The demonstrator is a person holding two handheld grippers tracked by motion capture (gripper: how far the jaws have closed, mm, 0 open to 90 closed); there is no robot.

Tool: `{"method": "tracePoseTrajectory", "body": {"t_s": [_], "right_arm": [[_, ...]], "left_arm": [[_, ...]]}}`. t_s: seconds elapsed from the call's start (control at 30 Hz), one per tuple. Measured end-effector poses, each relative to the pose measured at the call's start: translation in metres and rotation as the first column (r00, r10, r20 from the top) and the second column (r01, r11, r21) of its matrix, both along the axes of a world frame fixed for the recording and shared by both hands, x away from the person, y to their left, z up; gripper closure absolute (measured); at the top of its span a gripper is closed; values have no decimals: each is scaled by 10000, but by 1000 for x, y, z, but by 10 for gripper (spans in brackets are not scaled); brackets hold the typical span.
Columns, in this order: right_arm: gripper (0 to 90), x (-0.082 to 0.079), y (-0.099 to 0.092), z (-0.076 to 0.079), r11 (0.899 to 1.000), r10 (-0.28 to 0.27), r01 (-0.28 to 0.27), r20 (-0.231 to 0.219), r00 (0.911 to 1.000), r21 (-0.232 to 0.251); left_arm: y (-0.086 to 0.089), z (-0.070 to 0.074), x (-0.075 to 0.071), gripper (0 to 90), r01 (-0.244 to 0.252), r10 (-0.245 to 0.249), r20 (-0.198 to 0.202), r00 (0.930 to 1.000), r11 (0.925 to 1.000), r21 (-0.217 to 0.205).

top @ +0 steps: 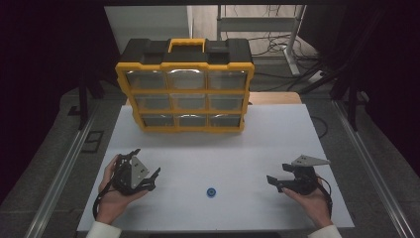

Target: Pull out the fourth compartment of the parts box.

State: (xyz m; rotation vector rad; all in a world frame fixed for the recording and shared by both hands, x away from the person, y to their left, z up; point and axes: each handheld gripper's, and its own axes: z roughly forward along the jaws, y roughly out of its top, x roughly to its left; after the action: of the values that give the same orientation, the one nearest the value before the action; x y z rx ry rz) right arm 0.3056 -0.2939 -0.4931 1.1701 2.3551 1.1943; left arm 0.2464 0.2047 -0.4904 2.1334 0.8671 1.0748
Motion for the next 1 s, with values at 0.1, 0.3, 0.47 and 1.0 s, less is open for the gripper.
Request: {"method": "tracePoseTrajectory", "body": {"t_s": [0.1, 0.3, 0.47, 1.0], "right_arm": [[176, 0, 0, 0, 10000, 12, -12, 1, 10000, -20], [176, -1, 0, 0, 10000, 11, -11, 6, 10000, -83], [172, -2, -2, 0, 9999, -149, 149, 22, 9999, -64], [171, -3, -3, 0, 9997, -217, 218, 90, 9997, -141]], "left_arm": [[-3, 1, -1, 146, 64, -74, 347, 9994, 9996, 281], [-9, 0, -1, 129, 223, -331, 788, 9963, 9907, 1344], [-16, -2, -1, 123, 347, -574, 1069, 9926, 9786, 2028], [-24, -3, -1, 110, 324, -822, 1535, 9847, 9527, 3021]]}}
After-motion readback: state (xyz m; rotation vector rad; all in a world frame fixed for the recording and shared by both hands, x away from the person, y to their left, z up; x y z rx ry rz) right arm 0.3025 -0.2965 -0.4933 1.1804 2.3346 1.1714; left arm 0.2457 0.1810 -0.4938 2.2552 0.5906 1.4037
